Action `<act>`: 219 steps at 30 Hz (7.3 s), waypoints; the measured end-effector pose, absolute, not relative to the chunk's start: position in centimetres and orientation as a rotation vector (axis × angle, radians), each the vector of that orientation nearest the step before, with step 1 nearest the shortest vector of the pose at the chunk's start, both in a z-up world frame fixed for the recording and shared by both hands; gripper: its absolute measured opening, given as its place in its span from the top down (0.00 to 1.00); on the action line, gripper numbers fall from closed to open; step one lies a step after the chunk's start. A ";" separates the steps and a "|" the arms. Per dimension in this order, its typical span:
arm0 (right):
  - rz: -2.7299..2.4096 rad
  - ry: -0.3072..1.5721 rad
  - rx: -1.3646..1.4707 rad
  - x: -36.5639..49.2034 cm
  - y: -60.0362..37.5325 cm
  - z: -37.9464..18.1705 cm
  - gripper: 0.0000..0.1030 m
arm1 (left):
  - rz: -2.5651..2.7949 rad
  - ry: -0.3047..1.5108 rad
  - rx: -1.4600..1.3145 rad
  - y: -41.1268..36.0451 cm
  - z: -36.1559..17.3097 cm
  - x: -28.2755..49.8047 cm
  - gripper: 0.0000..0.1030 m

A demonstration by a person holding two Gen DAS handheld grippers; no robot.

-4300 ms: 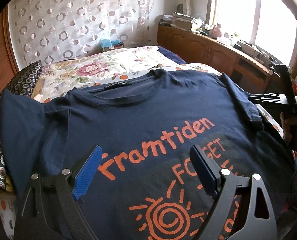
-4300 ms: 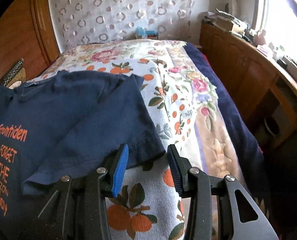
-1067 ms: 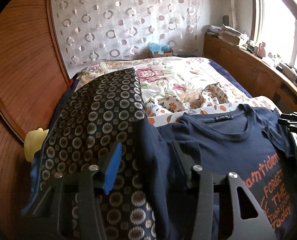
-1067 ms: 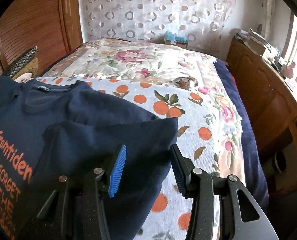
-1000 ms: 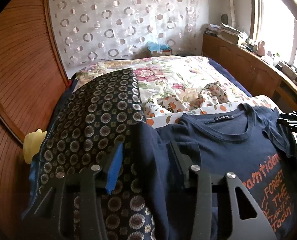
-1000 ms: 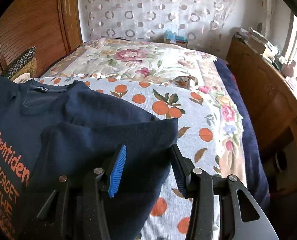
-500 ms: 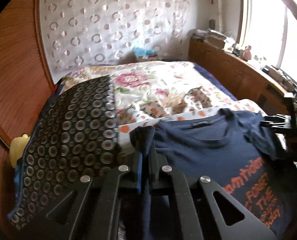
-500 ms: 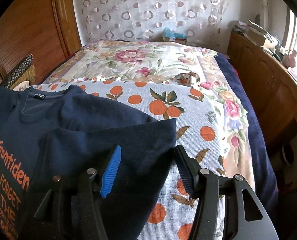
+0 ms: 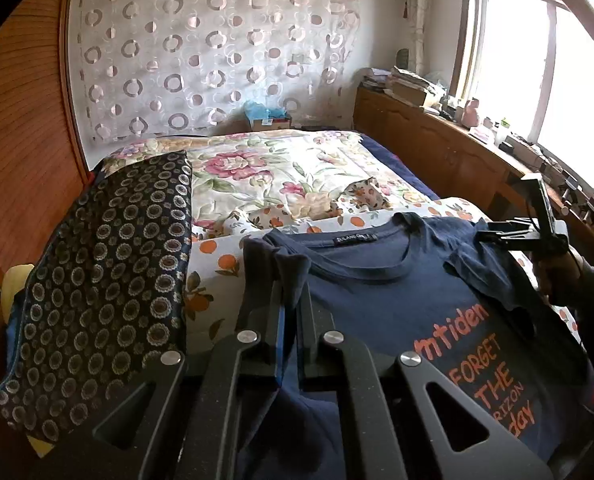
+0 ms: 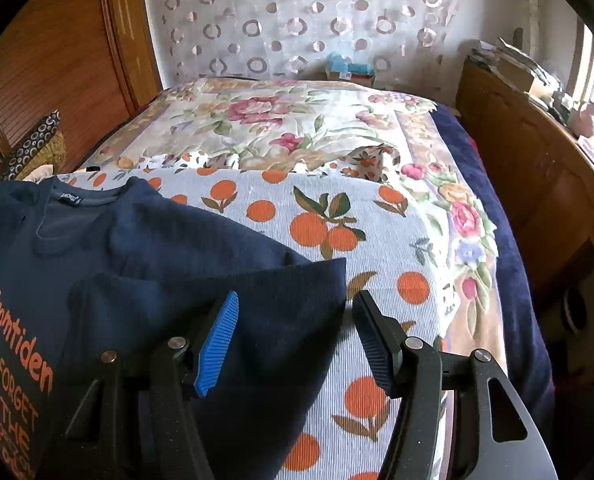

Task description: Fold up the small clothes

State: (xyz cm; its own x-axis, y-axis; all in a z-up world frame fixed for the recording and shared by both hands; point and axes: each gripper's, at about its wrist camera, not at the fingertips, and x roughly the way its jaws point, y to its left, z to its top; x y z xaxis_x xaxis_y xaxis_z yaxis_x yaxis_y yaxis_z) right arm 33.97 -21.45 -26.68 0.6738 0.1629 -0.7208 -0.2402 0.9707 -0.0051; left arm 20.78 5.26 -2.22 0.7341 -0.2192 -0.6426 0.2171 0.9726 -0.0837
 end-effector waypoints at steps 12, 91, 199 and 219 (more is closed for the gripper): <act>0.313 0.701 -0.151 29.9 -20.2 -23.8 0.95 | -0.232 0.639 -0.029 5.9 -0.2 16.8 0.96; 0.295 0.759 -0.118 10.6 -23.9 -24.2 0.53 | -0.120 0.826 -0.010 11.5 -8.1 8.0 0.32; 0.314 0.089 -0.222 -10.9 -27.6 9.3 0.88 | -0.275 0.107 0.097 7.0 22.7 -1.5 0.85; 0.241 0.458 -0.225 15.2 -22.3 5.6 0.88 | -0.173 0.510 0.115 3.8 6.5 26.2 0.85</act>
